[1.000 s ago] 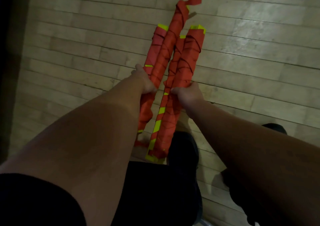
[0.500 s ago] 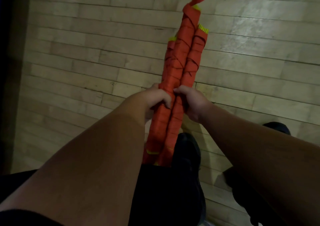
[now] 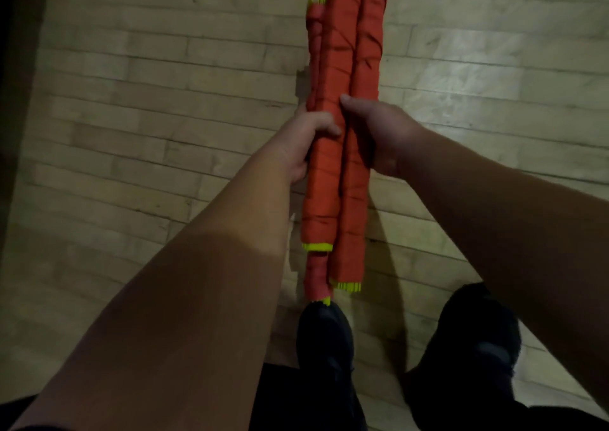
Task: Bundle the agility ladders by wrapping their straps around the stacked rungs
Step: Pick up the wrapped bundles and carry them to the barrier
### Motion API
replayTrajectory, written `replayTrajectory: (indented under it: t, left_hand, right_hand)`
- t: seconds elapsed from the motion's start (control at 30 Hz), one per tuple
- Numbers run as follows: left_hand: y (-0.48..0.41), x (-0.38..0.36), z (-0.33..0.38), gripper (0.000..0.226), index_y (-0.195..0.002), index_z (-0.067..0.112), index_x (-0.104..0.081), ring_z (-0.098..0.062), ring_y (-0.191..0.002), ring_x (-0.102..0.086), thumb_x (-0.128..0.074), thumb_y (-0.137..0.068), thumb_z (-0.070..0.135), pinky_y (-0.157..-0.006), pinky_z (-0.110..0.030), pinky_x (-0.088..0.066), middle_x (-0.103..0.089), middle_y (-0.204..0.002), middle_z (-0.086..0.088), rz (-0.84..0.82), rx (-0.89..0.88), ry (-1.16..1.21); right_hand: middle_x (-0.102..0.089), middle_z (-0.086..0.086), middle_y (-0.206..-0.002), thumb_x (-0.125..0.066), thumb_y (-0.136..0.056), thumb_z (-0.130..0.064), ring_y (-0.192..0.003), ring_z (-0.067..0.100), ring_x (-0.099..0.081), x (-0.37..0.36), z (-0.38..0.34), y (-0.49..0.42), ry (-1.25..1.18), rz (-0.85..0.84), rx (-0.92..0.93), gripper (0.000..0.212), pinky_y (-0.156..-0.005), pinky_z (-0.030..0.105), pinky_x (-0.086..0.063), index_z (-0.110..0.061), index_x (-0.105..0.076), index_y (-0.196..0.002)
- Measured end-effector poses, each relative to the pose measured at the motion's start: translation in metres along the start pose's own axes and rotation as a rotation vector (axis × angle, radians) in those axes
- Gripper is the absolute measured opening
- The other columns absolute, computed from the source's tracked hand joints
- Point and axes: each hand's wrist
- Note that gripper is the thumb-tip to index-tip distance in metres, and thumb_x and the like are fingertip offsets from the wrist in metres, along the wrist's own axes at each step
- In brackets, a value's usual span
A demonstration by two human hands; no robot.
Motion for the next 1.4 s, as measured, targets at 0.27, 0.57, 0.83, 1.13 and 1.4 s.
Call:
replayTrajectory:
  t: [0.27, 0.57, 0.83, 1.13, 1.4]
  left_hand:
    - [0.048, -0.045, 0.103, 0.048, -0.132, 0.008, -0.066, -0.032, -0.088, -0.076, -0.067, -0.085, -0.002, -0.084, -0.05, -0.065, -0.077, -0.101, -0.016, -0.094, -0.146, 0.12]
    - [0.225, -0.073, 0.246, 0.079, -0.134, 0.013, -0.069, -0.028, -0.103, -0.081, -0.082, -0.082, 0.071, -0.094, -0.055, -0.065, -0.081, -0.116, -0.009, 0.121, -0.176, 0.004]
    - [0.382, -0.069, 0.413, 0.107, -0.162, 0.052, -0.033, -0.031, -0.124, -0.072, -0.061, -0.071, 0.1, -0.094, -0.062, -0.063, -0.063, -0.152, -0.005, 0.076, -0.157, 0.054]
    - [0.534, -0.01, 0.556, 0.082, -0.164, 0.042, -0.034, -0.03, -0.113, -0.078, -0.063, -0.092, 0.069, -0.094, -0.062, -0.063, -0.07, -0.143, -0.006, 0.199, -0.411, 0.157]
    - [0.655, 0.098, 0.688, 0.08, -0.157, 0.037, -0.05, -0.034, -0.118, -0.076, -0.062, -0.088, 0.075, -0.101, -0.065, -0.059, -0.072, -0.139, -0.01, 0.339, -0.631, 0.268]
  right_hand:
    - [-0.075, 0.018, -0.13, -0.063, -0.108, -0.031, -0.118, 0.035, -0.074, -0.019, -0.116, 0.062, 0.025, 0.023, 0.09, 0.04, -0.093, 0.051, -0.064, -0.004, -0.069, -0.137]
    - [-0.078, 0.016, -0.122, -0.072, -0.102, -0.035, -0.113, 0.033, -0.077, -0.125, -0.263, 0.228, 0.138, 0.106, 0.07, 0.042, -0.096, 0.052, -0.063, -0.006, -0.073, -0.132]
    - [-0.082, 0.012, -0.111, -0.08, -0.095, -0.035, -0.101, 0.031, -0.08, -0.262, -0.408, 0.371, 0.319, 0.132, 0.131, 0.04, -0.096, 0.056, -0.063, -0.01, -0.075, -0.125]
    - [-0.081, 0.013, -0.112, -0.06, -0.108, -0.032, -0.096, 0.029, -0.08, -0.439, -0.522, 0.492, 0.446, -0.053, 0.204, 0.031, -0.086, 0.048, -0.066, -0.01, -0.076, -0.123]
    - [-0.066, 0.011, -0.074, -0.054, -0.094, -0.016, -0.057, 0.024, -0.062, -0.626, -0.595, 0.558, 0.46, -0.212, 0.334, 0.017, -0.065, 0.025, -0.06, -0.008, -0.068, -0.088]
Point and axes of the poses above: each hand's wrist, its own y-axis away from the middle knuckle, its own x-axis out of the back of the hand, z = x × y
